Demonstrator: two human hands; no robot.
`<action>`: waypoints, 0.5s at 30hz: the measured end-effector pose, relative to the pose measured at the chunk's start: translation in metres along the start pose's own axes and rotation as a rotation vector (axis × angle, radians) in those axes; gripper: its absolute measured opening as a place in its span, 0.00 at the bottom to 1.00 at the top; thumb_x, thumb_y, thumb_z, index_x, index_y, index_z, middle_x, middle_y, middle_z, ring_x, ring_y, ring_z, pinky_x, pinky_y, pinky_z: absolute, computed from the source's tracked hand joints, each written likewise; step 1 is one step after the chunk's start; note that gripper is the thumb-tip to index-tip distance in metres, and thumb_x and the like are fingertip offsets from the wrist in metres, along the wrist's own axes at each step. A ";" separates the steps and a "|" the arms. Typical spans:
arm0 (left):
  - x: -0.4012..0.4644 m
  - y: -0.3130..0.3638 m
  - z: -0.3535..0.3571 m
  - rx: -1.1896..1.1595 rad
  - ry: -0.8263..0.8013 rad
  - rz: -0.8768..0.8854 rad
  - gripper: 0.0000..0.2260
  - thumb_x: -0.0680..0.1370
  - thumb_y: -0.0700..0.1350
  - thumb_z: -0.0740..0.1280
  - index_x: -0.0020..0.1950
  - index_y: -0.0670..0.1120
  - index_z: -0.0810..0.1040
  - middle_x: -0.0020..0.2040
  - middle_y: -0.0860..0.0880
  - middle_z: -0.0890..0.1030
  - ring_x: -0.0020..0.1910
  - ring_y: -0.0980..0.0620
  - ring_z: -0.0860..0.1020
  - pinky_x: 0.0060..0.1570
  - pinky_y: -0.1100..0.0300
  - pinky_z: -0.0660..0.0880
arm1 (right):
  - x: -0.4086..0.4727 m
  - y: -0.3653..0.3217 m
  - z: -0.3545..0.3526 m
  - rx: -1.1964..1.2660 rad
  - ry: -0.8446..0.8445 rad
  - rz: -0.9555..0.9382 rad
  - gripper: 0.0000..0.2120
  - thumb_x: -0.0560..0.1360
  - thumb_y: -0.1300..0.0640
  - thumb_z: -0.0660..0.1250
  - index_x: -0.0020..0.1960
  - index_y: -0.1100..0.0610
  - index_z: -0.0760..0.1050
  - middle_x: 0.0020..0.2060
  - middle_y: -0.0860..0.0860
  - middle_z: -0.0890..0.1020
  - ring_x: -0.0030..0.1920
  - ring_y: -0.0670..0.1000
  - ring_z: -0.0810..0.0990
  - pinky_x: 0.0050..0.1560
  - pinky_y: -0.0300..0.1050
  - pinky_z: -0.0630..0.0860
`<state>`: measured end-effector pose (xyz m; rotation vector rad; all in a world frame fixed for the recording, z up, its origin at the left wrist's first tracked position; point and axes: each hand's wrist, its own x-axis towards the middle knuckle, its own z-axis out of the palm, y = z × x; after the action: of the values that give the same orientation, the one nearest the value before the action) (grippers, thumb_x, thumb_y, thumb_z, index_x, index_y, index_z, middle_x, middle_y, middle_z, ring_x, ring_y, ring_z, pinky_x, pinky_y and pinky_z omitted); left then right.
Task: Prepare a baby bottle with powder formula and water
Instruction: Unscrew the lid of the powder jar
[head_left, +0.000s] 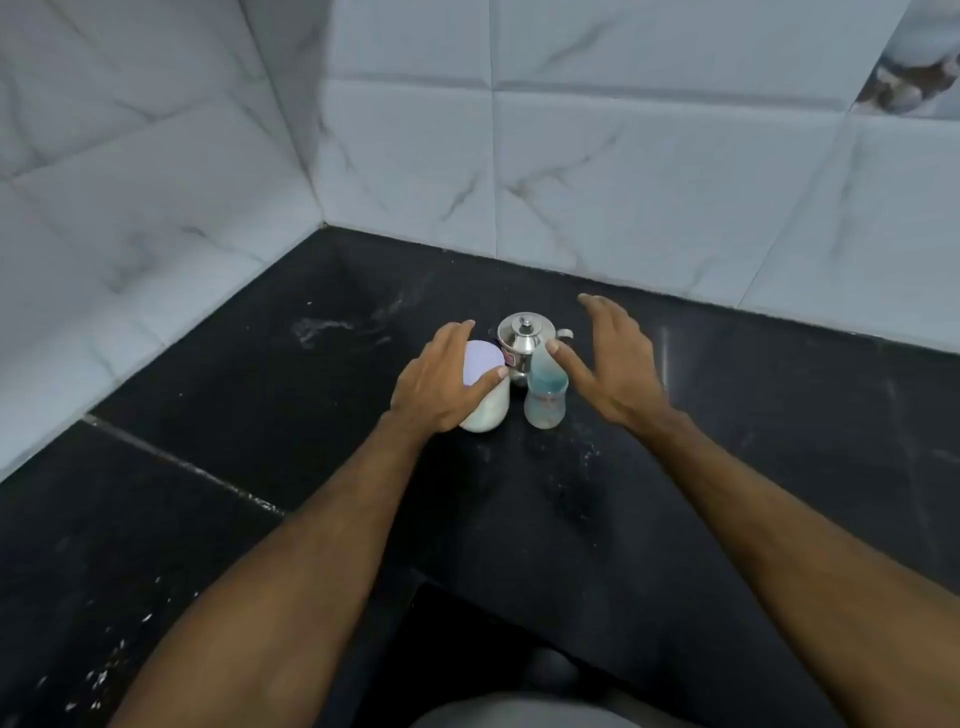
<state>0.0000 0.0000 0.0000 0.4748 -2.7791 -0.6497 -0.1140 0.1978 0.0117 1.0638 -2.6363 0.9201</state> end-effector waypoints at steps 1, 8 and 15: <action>-0.001 0.000 0.003 0.000 -0.015 -0.022 0.36 0.75 0.65 0.62 0.76 0.48 0.57 0.76 0.51 0.61 0.72 0.49 0.65 0.65 0.48 0.67 | -0.005 0.002 0.004 0.012 -0.018 0.026 0.34 0.78 0.38 0.60 0.75 0.58 0.60 0.73 0.56 0.67 0.73 0.55 0.64 0.72 0.56 0.62; -0.004 -0.009 0.015 -0.013 -0.038 -0.006 0.31 0.75 0.58 0.68 0.72 0.48 0.62 0.69 0.49 0.66 0.66 0.46 0.69 0.59 0.48 0.72 | -0.030 0.013 0.019 0.007 -0.091 0.121 0.38 0.75 0.33 0.60 0.76 0.55 0.58 0.73 0.55 0.66 0.72 0.56 0.65 0.71 0.58 0.65; 0.001 -0.013 0.016 -0.206 -0.009 -0.104 0.41 0.68 0.53 0.77 0.74 0.48 0.60 0.70 0.45 0.67 0.67 0.47 0.68 0.64 0.52 0.68 | -0.037 0.018 0.026 0.062 -0.098 0.190 0.39 0.75 0.33 0.60 0.77 0.55 0.56 0.75 0.55 0.63 0.73 0.56 0.63 0.71 0.58 0.64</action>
<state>-0.0022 -0.0052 -0.0203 0.5757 -2.6708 -0.9510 -0.0963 0.2140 -0.0308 0.9043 -2.8465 1.0176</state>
